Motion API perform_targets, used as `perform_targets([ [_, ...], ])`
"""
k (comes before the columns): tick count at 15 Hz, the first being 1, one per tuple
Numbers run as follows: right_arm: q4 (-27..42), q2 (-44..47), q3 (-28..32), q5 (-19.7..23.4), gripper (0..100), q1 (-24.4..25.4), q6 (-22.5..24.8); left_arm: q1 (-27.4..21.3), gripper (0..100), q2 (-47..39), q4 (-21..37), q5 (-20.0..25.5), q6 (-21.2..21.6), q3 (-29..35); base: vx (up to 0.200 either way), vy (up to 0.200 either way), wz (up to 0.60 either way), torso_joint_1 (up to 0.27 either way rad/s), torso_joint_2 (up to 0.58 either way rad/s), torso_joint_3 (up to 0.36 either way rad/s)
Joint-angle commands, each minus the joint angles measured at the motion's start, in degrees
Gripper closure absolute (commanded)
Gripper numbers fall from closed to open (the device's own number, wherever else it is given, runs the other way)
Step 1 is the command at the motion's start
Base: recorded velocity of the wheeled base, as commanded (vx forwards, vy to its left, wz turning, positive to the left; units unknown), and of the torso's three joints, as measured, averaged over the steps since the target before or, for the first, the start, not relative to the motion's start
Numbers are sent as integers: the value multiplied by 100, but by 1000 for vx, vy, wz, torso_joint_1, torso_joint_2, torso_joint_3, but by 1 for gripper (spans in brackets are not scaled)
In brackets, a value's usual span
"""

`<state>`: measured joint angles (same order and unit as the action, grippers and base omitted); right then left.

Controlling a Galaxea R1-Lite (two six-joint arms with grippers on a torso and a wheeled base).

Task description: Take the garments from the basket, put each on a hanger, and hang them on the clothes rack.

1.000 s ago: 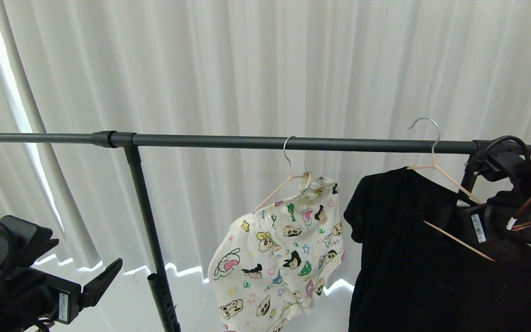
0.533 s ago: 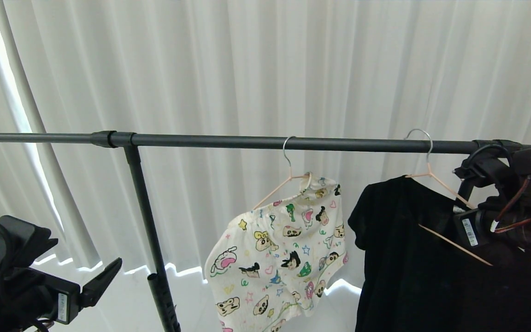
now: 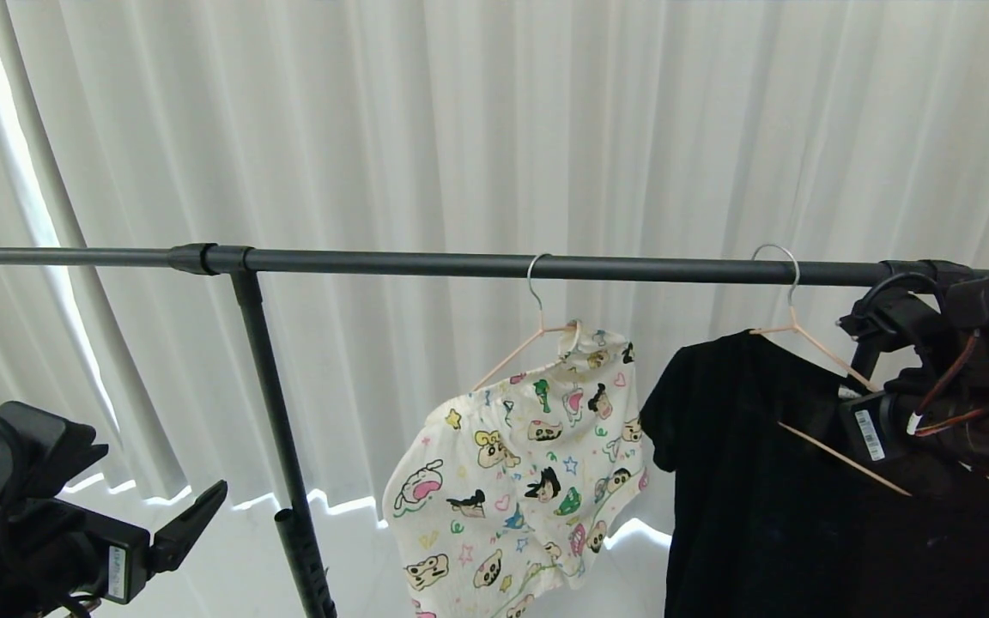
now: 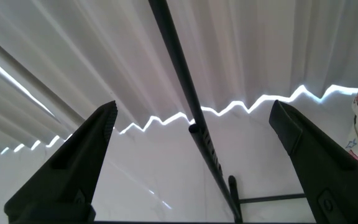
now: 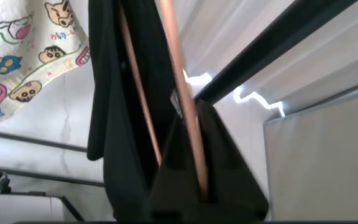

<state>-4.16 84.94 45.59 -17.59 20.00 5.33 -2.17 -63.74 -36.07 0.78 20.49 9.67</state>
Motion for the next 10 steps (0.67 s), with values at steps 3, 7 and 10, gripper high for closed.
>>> perform_targets([
  [3,-6,-13,2,-7,0,3,-5,-47,0,2,-5,1,-1,0,0,0,0,0,0,0],
  [7,73,-540,-68,1,0,135,-5,-47,0,117,-5,1,-1,-97,0,0,0,0,0,0],
  [10,477,-1331,-384,72,0,144,-14,-38,0,451,-5,-16,-1,-351,0,0,0,0,0,0],
])
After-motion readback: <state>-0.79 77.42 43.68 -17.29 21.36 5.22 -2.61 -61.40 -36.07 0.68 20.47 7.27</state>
